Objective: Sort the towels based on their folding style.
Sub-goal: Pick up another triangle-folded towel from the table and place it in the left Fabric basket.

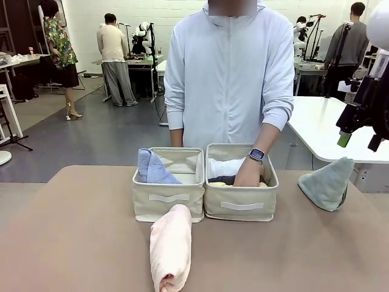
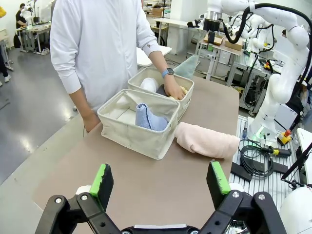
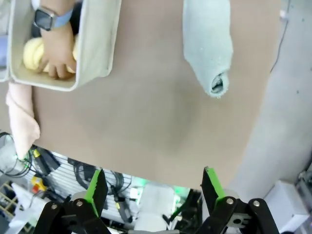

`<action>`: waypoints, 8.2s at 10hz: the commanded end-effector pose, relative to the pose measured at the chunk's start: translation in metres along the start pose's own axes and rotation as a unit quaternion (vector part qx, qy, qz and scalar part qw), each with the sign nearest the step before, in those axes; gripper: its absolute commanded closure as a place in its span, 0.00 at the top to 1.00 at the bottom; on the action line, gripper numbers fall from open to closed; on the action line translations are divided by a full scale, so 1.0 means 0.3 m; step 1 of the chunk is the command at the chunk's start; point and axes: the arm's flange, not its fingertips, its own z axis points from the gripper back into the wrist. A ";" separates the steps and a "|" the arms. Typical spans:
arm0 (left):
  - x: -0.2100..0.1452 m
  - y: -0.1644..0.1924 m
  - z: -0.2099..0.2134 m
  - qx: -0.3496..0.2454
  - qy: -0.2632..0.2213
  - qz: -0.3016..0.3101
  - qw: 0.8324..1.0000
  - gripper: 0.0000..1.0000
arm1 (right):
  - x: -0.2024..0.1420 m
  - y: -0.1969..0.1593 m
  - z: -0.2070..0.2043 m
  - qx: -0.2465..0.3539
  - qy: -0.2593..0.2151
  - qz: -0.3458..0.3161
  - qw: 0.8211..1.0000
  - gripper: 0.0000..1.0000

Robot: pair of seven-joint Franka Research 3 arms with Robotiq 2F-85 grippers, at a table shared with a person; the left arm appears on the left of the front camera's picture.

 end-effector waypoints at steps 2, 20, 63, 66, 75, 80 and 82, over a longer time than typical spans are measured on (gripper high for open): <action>0.003 0.004 0.007 -0.001 -0.010 -0.014 1.000 1.00 | 0.061 0.004 -0.008 -0.020 0.004 -0.044 0.999 1.00; 0.003 0.004 0.007 -0.001 -0.010 -0.014 1.000 1.00 | 0.197 -0.197 -0.291 0.016 -0.069 -0.032 0.997 1.00; 0.003 0.004 0.007 -0.001 -0.010 -0.014 1.000 1.00 | -0.635 -0.005 0.470 0.023 -0.100 0.030 0.994 0.14; 0.003 0.004 0.007 -0.001 -0.010 -0.014 1.000 1.00 | -0.663 0.043 0.490 -0.010 -0.102 0.040 0.994 0.14; 0.003 0.004 0.007 -0.001 -0.010 -0.014 1.000 1.00 | -0.717 -0.002 0.513 0.000 -0.101 0.032 0.994 0.14; 0.003 0.004 0.007 -0.001 -0.010 -0.014 1.000 1.00 | -0.612 0.185 0.460 -0.116 -0.062 0.307 0.943 0.14; 0.003 0.004 0.007 -0.001 -0.010 -0.014 1.000 1.00 | -0.611 0.288 0.455 -0.115 -0.041 0.311 0.943 0.14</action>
